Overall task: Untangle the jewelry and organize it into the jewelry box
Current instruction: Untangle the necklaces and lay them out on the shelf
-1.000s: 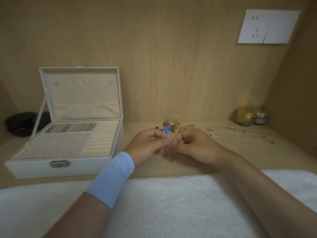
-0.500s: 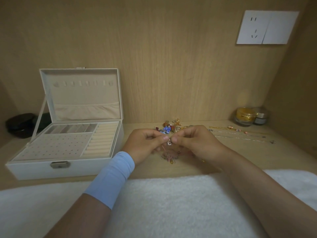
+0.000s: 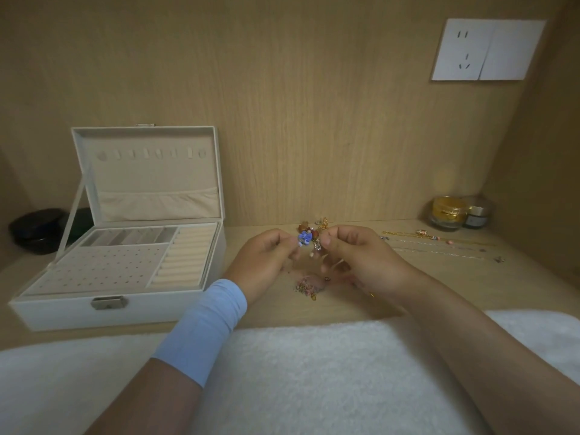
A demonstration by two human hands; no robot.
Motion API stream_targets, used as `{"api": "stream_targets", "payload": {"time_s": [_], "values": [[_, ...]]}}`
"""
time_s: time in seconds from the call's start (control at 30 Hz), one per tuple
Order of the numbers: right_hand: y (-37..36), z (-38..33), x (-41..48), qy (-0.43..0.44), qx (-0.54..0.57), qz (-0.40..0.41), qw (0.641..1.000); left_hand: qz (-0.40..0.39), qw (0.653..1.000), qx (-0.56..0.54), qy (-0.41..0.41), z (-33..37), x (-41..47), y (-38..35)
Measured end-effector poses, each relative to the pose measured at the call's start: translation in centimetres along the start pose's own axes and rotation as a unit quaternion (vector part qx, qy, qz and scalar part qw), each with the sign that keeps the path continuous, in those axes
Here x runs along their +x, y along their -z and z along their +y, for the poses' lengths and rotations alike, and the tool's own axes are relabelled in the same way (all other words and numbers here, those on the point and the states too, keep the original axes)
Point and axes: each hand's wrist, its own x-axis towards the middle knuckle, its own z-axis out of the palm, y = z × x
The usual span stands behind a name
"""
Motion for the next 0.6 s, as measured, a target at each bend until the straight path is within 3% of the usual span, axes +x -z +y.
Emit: {"api": "stream_targets", "payload": {"time_s": [0.17, 0.27, 0.37, 0.5, 0.6], "values": [[-0.2, 0.3, 0.5, 0.040, 0.007, 0.018, 0.999, -0.034, 0.999, -0.017, -0.023, 0.6, -0.3, -0.5], [-0.3, 0.6, 1.0, 0.088, -0.012, 0.049, 0.995, -0.016, 0.999, -0.006, -0.044, 1.3, -0.4, -0.3], [-0.3, 0.3, 1.4, 0.091, 0.035, 0.063, 0.993, 0.016, 0.998, -0.039, -0.047, 2.2, -0.3, 0.1], [-0.6, 0.6, 1.2, 0.028, -0.004, -0.047, 0.998, 0.034, 0.992, -0.104, -0.061, 3.3, -0.4, 0.5], [-0.9, 0.9, 1.2, 0.020, -0.004, -0.058, 0.998, 0.044, 0.984, -0.159, -0.061, 3.6, -0.5, 0.9]]}}
